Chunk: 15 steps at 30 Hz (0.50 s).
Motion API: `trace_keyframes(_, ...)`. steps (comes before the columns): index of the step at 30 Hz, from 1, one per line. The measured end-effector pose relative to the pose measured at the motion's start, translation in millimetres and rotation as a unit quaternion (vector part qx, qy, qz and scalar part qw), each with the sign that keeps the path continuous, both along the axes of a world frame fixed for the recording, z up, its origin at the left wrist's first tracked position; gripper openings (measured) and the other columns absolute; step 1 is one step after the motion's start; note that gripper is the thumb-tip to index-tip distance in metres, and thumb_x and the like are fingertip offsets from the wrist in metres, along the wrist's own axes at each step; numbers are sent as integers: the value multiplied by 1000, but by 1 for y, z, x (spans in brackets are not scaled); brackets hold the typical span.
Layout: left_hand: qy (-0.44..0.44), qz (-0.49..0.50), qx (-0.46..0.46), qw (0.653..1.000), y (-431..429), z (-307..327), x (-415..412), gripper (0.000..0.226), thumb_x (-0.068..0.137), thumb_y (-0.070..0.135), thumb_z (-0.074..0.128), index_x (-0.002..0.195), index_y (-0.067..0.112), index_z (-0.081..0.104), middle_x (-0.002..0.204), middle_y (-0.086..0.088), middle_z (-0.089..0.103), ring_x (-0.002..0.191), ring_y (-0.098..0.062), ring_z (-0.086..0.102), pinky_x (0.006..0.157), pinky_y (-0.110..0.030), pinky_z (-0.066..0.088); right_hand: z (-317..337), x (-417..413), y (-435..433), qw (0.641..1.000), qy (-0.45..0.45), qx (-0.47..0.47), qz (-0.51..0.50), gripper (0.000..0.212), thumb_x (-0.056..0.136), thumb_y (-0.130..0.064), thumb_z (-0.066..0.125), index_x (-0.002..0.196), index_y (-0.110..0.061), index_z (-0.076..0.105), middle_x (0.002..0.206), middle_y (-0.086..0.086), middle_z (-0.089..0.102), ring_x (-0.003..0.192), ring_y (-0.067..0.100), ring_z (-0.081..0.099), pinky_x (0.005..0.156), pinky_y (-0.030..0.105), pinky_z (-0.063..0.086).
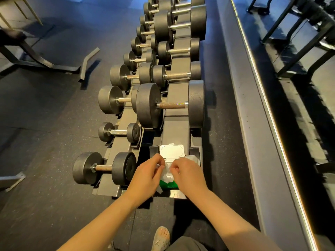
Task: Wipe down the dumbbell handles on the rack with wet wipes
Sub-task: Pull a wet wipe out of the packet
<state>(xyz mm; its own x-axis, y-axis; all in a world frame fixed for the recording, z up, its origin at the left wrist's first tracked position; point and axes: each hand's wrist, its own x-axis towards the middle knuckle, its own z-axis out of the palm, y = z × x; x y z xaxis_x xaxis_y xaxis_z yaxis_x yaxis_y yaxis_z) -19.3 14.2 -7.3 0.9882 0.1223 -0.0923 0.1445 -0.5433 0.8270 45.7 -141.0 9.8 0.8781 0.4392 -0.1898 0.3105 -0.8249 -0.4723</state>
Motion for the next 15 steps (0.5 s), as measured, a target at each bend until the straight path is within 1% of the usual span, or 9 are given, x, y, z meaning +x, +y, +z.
trace_keyframes(1, 2, 0, 1, 1000, 0, 0, 0, 15, 105, 19, 56, 99, 32, 54, 78, 9, 59, 73, -4, 57, 64, -16, 47, -1, 0, 2, 999, 4, -29, 28, 23, 105, -31, 52, 111, -22, 72, 106, -2, 67, 92, 13, 63, 87, 31, 56)
trace_keyframes(3, 2, 4, 3, 1000, -1, -1, -2, 14, 105, 19, 56, 99, 32, 54, 78, 10, 59, 73, -4, 57, 64, -16, 47, -1, 4, 2, 990, -1, -112, 89, 23, 104, -28, 53, 119, -21, 70, 111, 2, 69, 97, 18, 66, 90, 35, 56)
trace_keyframes(4, 0, 6, 4, 1000, -1, -2, -2, 15, 105, 18, 56, 99, 32, 54, 78, 10, 59, 73, -5, 57, 63, -17, 47, -1, 6, 2, 983, 0, -145, 109, 23, 103, -27, 53, 119, -20, 68, 111, 3, 70, 98, 20, 66, 89, 35, 56)
trace_keyframes(6, -5, 10, 5, 1000, -2, -3, -2, 15, 104, 17, 56, 98, 31, 54, 77, 11, 58, 71, -5, 56, 62, -15, 45, 2, 8, 2, 975, 3, -178, 135, 23, 103, -25, 50, 117, -18, 67, 110, 6, 70, 96, 22, 66, 85, 35, 54)
trace_keyframes(7, -6, 13, 6, 1000, -2, -2, -2, 15, 104, 17, 56, 98, 30, 54, 77, 11, 58, 71, -4, 56, 61, -14, 44, 4, 8, 2, 974, 1, -177, 140, 24, 103, -26, 49, 118, -18, 66, 110, 6, 70, 96, 22, 65, 84, 35, 54)
trace_keyframes(9, -7, 15, 9, 1000, -2, -1, -1, 14, 104, 18, 57, 98, 30, 54, 79, 12, 59, 73, -2, 57, 61, -13, 44, 7, 6, -1, 982, -12, -142, 121, 27, 104, -27, 48, 123, -20, 66, 114, 4, 70, 99, 20, 66, 87, 34, 54)
trace_keyframes(12, -10, 13, 5, 1000, -3, 0, -1, 13, 104, 18, 56, 98, 30, 54, 82, 12, 60, 75, -1, 58, 62, -13, 45, 11, 0, -10, 997, -31, -42, 59, 33, 106, -31, 47, 134, -27, 62, 124, -3, 69, 109, 15, 65, 93, 31, 52)
trace_keyframes(13, -10, 11, 2, 1000, -3, 0, -1, 13, 104, 18, 56, 98, 29, 55, 81, 12, 61, 74, -1, 58, 62, -13, 45, 11, -2, -12, 997, -19, -24, 67, 34, 107, -30, 45, 137, -28, 61, 128, -3, 68, 111, 15, 65, 96, 31, 51)
trace_keyframes(15, -9, 7, 2, 1000, -2, 0, -2, 13, 104, 18, 56, 98, 30, 55, 82, 12, 61, 74, -1, 58, 62, -14, 45, 8, -6, -13, 992, 17, -49, 117, 38, 108, -27, 40, 143, -29, 55, 129, 1, 68, 113, 18, 64, 96, 33, 51)
